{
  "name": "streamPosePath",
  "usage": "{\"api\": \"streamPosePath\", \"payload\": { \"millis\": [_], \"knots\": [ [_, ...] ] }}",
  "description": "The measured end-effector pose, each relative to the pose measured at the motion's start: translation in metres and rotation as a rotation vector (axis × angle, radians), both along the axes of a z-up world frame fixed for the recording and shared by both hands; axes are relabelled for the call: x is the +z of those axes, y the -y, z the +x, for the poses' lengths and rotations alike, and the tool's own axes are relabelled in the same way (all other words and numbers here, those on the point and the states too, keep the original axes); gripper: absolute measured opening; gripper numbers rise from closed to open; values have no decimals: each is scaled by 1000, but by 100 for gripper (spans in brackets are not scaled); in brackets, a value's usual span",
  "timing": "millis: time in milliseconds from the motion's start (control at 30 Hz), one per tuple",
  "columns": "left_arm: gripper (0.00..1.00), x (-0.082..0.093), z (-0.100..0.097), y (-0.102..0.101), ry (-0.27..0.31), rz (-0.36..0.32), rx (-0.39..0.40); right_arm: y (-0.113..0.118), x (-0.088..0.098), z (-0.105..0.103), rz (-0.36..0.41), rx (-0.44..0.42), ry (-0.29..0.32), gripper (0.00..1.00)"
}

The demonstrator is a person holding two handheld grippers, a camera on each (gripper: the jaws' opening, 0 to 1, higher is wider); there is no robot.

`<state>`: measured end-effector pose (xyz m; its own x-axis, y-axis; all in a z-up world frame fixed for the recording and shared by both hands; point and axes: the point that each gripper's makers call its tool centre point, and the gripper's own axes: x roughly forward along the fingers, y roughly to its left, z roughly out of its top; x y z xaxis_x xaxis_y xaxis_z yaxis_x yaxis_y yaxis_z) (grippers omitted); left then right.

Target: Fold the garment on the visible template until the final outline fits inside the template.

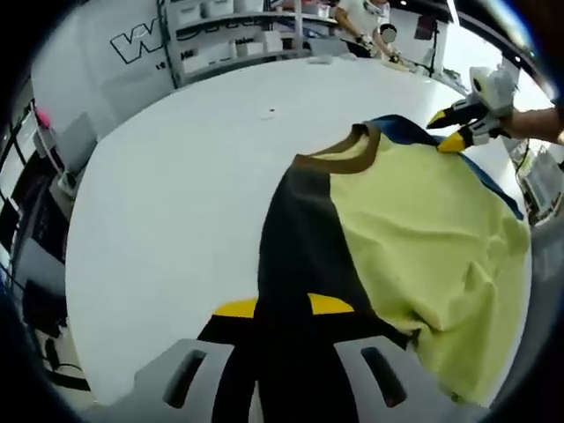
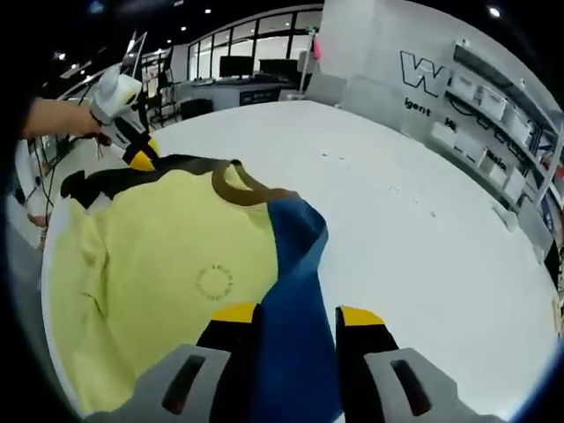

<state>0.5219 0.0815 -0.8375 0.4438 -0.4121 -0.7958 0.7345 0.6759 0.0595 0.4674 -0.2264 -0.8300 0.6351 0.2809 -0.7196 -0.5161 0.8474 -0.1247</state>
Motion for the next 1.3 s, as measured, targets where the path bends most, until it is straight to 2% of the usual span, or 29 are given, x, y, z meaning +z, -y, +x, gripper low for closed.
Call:
{"api": "streamPosePath", "payload": {
  "millis": [133,200,267,367,433,567,867,1000,1133,1300],
  "knots": [
    [9,0,5,0,20,9,-6,4,-10,2,-41,0,-29,20],
    [2,0,10,-2,33,23,-7,10,-13,4,-80,-3,-36,9],
    [1,0,12,-3,24,16,-5,17,-15,6,-105,-15,-47,0],
    [1,1,14,-5,33,47,-31,22,-13,10,-74,-34,-60,0],
    [1,4,19,-8,62,73,-45,28,-7,15,-91,-40,-32,0],
    [1,14,26,-12,92,62,-34,37,8,24,-70,-68,11,0],
    [1,36,45,-12,160,53,-26,38,17,34,-99,-49,64,0],
    [1,46,49,-9,185,41,-25,36,31,42,-104,-43,146,0],
    [1,49,50,-8,212,48,-32,31,53,52,-54,-54,244,0],
    [1,50,53,-11,224,53,-22,34,48,55,-62,-60,221,0]
  ]
}}
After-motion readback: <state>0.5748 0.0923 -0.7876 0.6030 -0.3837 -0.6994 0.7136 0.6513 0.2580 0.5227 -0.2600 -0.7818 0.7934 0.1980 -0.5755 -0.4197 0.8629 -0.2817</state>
